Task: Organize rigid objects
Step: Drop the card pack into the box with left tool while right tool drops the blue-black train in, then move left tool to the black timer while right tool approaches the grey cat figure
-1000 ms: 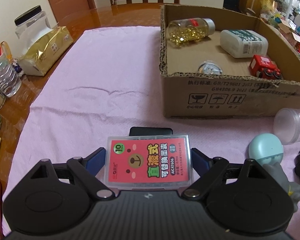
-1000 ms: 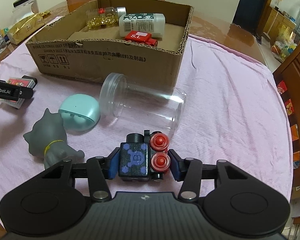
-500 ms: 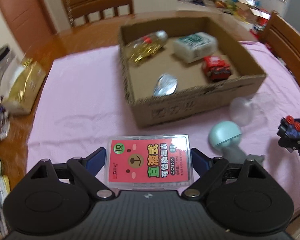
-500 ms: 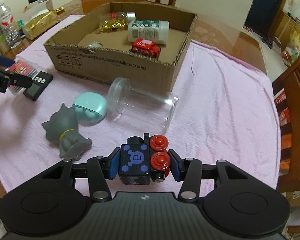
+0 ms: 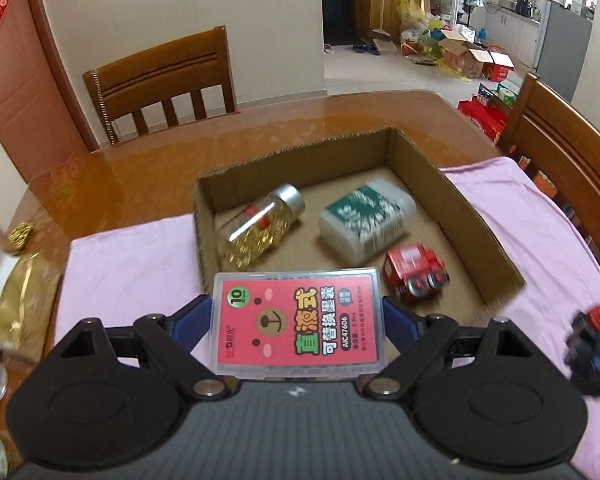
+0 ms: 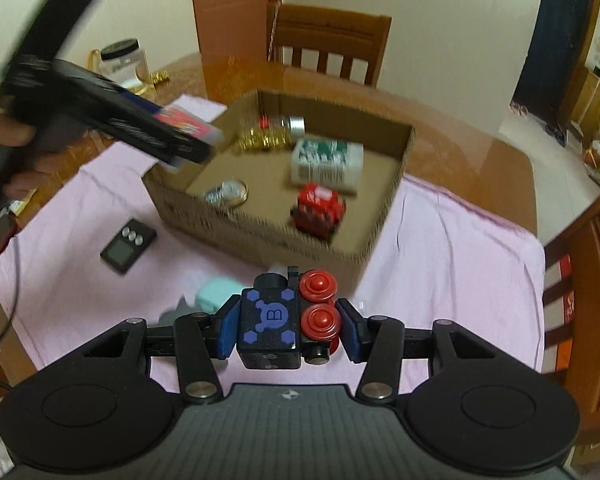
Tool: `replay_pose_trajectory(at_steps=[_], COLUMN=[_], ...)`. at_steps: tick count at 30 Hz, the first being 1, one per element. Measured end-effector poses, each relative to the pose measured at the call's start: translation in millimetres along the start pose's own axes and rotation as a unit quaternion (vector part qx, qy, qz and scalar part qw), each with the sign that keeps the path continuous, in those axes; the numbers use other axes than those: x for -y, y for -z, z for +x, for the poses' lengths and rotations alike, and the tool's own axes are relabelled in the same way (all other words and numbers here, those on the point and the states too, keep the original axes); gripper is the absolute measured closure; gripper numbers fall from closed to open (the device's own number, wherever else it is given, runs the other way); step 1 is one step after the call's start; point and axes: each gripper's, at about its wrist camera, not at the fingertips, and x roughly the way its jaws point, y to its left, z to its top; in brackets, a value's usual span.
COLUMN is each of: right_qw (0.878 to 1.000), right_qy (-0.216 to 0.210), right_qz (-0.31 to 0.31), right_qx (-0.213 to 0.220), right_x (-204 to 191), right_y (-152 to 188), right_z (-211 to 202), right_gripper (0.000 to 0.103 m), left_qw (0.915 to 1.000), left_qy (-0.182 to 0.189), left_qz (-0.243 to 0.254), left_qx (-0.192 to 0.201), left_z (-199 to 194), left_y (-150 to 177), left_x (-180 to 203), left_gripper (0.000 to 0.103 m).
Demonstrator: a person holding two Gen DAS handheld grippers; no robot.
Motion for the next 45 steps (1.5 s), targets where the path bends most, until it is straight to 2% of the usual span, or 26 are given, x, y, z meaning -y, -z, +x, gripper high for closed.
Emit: replay_pose_trajectory(at_steps=[4,6,8,16,19,25,29,31,32,33,35,40,45], right_qw=[1.0,1.0,1.0,0.999,0.999,0.999,0.998,0.999,0.999,0.999,0.998,0.999,0.998], right_qy=[0.001,0.0,0.0,-0.006,-0.009,-0.011,-0.012,-0.015,-0.008,-0.001,0.004,0.032,0.06], right_qz=[-0.009,-0.011,-0.014,-0.029,-0.035,-0.05,-0.053,-0.049,-0.047,-0.046,-0.044,-0.034,0.003], right_qx=[0.012,0.018,0.022,0.024,0.023,0.017,0.013,0.014,0.017,0.023,0.033,0.023,0.016], right_x=[-3,-5,-6,-13,-15,-23,-30,-34,-36,-38,-44,-57,-66], right_y=[-15,-22,-29,-52,-63,-90,-106,-112,-114,-115,-114,-106,-85], right_z=[0,1,4,20,30,57,73,77,78,78,75,67,57], right_gripper=[0.048,0.048,0.048,0.048,0.048,0.048,0.048,0.032,0.011,0.0,0.0,0.0,0.0], left_qw=[0.9999,0.9996,0.9994,0.9993,0.9991,0.9966,0.9957,0.9955,0.9954,0.9952,0.9951,0.9957,0.9967], left_qy=[-0.003,-0.003,-0.008,-0.03,-0.034,-0.058,-0.054,-0.056,-0.058,-0.058,-0.057,-0.044,-0.039], left_qz=[-0.015,-0.026,-0.032,-0.017,-0.026,-0.055,-0.075,-0.077,-0.077,-0.078,-0.081,-0.081,-0.071], left_qx=[0.004,0.007,0.007,0.014,0.007,0.019,0.011,0.005,0.0,-0.002,-0.005,-0.008,-0.007], left_z=[28,37,38,0,-18,-52,-60,-62,-62,-62,-62,-63,-63], left_y=[-14,-19,-17,11,27,64,83,91,95,97,103,113,120], left_x=[-2,-5,-8,-25,-37,-55,-65,-69,-71,-73,-76,-81,-81], left_gripper=[0.013,0.006,0.006,0.004,0.004,0.004,0.004,0.004,0.004,0.004,0.004,0.004,0.004])
